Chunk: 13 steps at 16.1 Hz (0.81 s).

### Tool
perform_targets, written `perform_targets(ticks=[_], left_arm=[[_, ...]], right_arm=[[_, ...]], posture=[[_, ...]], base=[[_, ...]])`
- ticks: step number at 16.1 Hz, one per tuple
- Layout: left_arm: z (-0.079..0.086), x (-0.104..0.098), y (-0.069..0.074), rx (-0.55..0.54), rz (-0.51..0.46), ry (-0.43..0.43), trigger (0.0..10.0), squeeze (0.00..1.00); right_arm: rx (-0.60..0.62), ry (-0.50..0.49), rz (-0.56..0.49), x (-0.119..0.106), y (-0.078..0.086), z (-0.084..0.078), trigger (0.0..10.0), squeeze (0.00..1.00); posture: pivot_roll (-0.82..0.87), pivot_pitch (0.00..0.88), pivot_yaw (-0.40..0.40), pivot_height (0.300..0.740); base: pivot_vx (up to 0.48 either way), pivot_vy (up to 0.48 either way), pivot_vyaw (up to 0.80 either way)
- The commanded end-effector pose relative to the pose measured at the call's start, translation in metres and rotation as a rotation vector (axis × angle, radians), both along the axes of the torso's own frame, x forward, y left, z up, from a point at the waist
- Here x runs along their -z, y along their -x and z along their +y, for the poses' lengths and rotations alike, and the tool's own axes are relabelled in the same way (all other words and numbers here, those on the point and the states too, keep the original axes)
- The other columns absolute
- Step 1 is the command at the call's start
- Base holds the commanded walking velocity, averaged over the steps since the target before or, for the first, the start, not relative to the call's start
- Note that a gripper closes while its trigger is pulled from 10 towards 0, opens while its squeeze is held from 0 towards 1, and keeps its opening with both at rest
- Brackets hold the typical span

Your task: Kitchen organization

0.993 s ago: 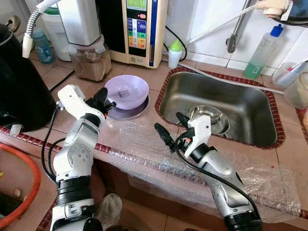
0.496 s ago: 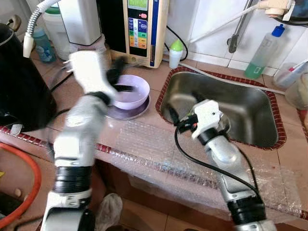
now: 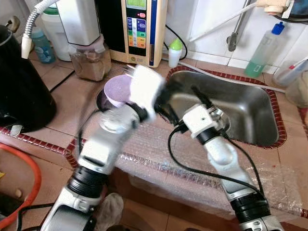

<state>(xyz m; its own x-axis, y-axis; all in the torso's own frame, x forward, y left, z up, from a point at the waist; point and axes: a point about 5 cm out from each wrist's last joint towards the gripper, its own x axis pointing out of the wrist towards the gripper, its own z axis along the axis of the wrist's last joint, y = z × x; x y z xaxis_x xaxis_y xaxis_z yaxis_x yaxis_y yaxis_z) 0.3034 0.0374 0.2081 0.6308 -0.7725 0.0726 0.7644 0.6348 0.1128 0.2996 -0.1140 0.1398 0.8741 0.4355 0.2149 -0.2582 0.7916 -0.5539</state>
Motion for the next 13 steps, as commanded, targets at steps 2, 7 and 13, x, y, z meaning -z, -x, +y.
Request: perform_targets(ticks=[2,7,13], left_arm=[[-0.003,0.006,0.004,0.040,0.017,-0.042,0.0,0.00],[0.000,0.020,0.005,0.037,0.037,-0.112,0.0,0.00],[0.008,0.021,0.003,-0.006,0.021,-0.127,0.0,0.00]], right_arm=[[0.008,0.049,-0.015,0.001,-0.006,-0.002,10.0,0.00],[-0.027,0.122,0.005,0.004,-0.025,-0.001,0.0,0.00],[-0.047,0.010,0.249,0.023,-0.038,0.000,0.0,0.00]], posture=[[-0.02,0.000,0.023,0.740],[-0.01,0.000,0.011,0.740],[0.01,0.000,-0.005,0.740]], base=[[0.000,0.000,0.00],[0.000,0.000,0.00],[0.000,0.000,0.00]])
